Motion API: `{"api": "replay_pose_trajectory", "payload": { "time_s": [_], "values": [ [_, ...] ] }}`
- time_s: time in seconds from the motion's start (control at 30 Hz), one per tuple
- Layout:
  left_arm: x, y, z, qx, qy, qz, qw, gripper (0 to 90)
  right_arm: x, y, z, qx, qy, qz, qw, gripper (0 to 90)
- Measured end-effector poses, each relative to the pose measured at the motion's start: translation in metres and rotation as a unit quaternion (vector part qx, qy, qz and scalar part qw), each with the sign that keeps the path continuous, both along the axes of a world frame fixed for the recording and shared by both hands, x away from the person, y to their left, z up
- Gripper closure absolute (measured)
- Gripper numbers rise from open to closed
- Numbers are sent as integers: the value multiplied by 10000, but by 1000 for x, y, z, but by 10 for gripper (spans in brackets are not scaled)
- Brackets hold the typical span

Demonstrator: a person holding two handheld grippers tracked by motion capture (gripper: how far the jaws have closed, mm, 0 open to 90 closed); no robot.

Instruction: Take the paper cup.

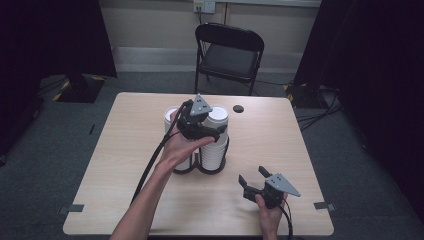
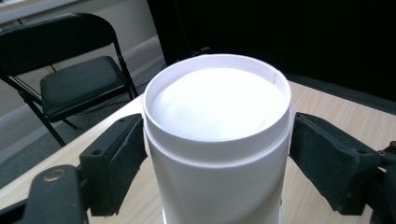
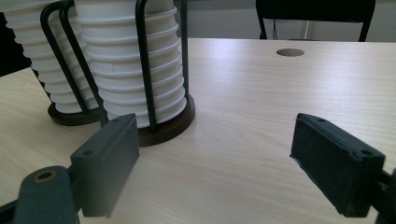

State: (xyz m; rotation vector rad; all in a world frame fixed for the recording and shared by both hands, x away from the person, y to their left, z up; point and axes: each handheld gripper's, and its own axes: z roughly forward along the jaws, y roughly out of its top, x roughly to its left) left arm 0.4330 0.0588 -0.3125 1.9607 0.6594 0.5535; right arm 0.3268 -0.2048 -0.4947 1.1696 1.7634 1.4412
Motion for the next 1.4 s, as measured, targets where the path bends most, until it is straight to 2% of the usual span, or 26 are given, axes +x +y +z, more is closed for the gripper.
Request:
{"api": "replay_pose_trajectory", "payload": {
  "time_s": [0.13,0.2,0.23,0.4,0.5,0.57,0.63,0.77,0.83,1.4],
  "values": [
    [3,-2,1,44,22,14,10000,163,0,0,0,-11,21,12,10000,148],
    [3,-4,0,186,-39,10,9998,160,0,1,0,-4,14,5,10000,148],
    [3,-5,0,339,-23,-24,9994,168,0,1,0,-25,12,12,10000,148],
    [5,-8,1,336,119,-44,9994,171,0,1,0,-37,15,7,10000,150],
    [7,-10,1,420,119,-36,9990,166,0,1,0,-52,19,-2,10000,152],
    [9,-11,1,400,171,-41,9990,165,0,1,0,-58,26,5,10000,153],
    [13,-11,0,211,286,-38,9994,166,0,1,0,-57,24,10,10000,153],
    [18,-12,-4,253,410,-69,9988,184,0,1,0,-59,22,14,10000,153],
    [18,-12,-4,168,456,-63,9988,192,0,1,0,-54,22,9,10000,153],
    [19,-11,-3,43,510,-20,9987,207,1,1,0,-56,19,17,10000,155]
  ]
}}
